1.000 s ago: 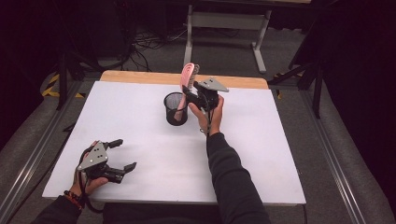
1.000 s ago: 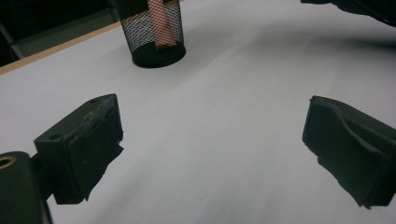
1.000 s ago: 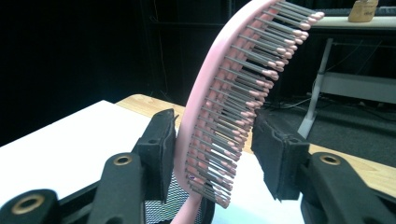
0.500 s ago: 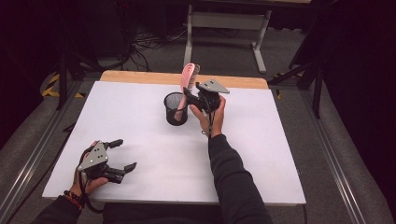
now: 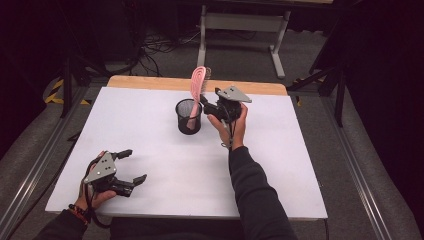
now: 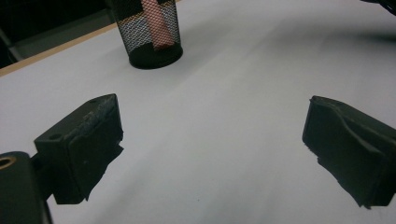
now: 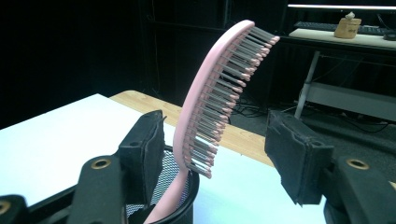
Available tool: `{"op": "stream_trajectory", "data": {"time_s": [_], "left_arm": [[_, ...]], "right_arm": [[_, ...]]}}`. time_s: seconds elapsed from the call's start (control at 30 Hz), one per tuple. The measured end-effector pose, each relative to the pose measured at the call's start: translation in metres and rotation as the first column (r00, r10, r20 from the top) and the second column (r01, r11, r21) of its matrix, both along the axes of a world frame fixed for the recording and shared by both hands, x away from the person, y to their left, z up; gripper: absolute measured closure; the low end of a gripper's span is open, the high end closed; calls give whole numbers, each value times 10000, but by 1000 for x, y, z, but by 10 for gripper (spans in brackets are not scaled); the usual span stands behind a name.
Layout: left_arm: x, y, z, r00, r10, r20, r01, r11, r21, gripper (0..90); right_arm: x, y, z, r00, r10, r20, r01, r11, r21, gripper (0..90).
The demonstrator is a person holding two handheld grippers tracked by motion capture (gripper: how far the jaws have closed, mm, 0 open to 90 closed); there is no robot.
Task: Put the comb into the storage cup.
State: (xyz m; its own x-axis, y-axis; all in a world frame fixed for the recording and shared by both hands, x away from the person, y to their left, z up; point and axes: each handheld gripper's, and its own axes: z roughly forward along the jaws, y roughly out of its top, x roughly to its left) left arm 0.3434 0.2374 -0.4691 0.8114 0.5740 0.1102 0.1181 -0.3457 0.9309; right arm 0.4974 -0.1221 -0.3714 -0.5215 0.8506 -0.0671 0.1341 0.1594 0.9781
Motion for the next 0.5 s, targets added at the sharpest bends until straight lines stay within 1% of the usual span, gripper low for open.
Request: {"op": "stream_trajectory", "data": {"time_s": [0.13,0.23,0.33,0.5], "left_arm": [[0,0,0,10000,6,7,-6,10000,-16,57],[0,0,0,10000,-12,10,12,10000,6,57],[0,-1,0,10000,5,33,-5,10000,17,57],[0,-1,0,10000,7,-11,-7,10000,74,57]], "right_arm": [[-6,-5,4,9998,-64,178,65,9999,-107,379],[-10,-10,8,9994,-86,348,87,10000,-23,374],[-14,-13,11,9988,-85,488,92,9999,-131,369],[-18,-16,13,9982,-50,596,64,9997,-231,362]]}}
